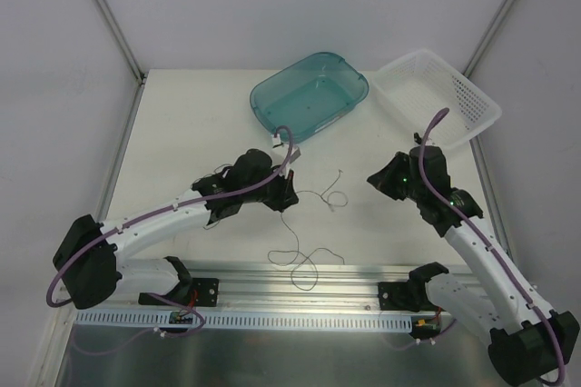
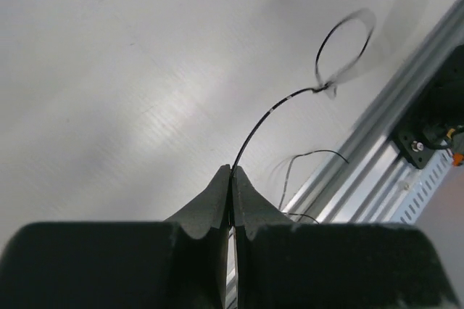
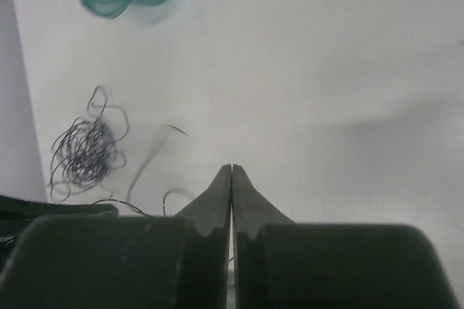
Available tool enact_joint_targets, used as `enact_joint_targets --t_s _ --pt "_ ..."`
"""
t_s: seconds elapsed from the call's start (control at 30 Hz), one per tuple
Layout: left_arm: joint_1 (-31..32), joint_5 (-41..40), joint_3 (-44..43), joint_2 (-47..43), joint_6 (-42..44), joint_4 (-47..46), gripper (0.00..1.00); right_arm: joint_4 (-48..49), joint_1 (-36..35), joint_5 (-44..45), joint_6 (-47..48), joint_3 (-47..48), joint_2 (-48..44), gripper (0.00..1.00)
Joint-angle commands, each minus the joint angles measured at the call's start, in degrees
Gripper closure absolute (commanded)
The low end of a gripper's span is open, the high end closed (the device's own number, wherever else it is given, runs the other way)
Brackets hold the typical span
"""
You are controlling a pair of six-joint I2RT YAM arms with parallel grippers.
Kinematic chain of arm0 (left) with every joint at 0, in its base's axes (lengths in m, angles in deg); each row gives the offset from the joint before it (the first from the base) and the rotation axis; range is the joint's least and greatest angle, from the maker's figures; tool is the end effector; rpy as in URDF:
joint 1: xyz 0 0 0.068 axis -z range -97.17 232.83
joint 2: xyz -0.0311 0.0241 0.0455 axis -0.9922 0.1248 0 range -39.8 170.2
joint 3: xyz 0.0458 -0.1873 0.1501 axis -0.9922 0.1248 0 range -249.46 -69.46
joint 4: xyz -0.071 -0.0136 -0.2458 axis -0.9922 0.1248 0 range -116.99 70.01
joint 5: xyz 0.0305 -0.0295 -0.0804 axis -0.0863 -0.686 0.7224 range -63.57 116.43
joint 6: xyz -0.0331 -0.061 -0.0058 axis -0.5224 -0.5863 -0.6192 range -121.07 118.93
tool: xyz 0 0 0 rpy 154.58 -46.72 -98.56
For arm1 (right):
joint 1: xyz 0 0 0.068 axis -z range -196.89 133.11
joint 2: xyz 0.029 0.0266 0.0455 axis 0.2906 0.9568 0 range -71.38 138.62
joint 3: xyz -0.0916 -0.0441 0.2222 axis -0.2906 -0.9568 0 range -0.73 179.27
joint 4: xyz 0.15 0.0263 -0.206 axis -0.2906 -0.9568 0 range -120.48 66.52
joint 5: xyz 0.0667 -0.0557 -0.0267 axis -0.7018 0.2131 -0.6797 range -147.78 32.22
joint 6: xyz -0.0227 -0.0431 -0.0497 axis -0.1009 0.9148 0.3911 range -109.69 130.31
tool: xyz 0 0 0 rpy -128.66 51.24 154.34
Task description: Untangle the cables
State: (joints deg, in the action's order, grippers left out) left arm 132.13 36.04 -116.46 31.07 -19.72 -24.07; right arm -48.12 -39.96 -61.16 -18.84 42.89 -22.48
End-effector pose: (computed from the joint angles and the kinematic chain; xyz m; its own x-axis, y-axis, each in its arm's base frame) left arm 0.1899 -0.2354 0.2344 -0.5487 0.1543 -0.8217 0.7063 0.6114 -0.3569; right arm 0.2037 0.0903 0.2628 -0.6143 0.2668 -0.7426 -0.1591 0.8799 0.4478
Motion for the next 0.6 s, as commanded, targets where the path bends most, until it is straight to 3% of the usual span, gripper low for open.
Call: enact_joint_targets --t_s 0.0,0.2,0.3,0.4,0.47,0.57 --pt "-2.9 -4.6 2.8 -2.6 -2.0 5.0 1.0 -3.3 4.5 6.5 3.3 -0.7 -2.2 0.99" --pt "-5.2 -5.2 4.7 -5.9 -3.1 5.0 1.0 -4.5 9.1 5.7 10.2 0.0 -3.3 0.99" --pt "-5.4 -3.1 3.6 -5.9 -3.0 4.9 1.0 0.6 8.7 -6.8 13.1 -0.1 -2.2 0.99" --pt "-5.4 -1.3 1.7 -4.3 -4.3 4.8 1.0 5.5 4.5 -12.3 13.1 -1.0 -0.1 0.89" --pt "-5.4 -0.5 0.9 -2.8 -5.9 4.6 1.0 8.5 -0.3 -12.0 12.1 -2.7 0.8 0.75" --pt "-5.4 1.3 -0.7 -1.4 -8.7 4.4 1.0 16.1 -5.6 -12.0 10.1 -6.0 2.0 0.69"
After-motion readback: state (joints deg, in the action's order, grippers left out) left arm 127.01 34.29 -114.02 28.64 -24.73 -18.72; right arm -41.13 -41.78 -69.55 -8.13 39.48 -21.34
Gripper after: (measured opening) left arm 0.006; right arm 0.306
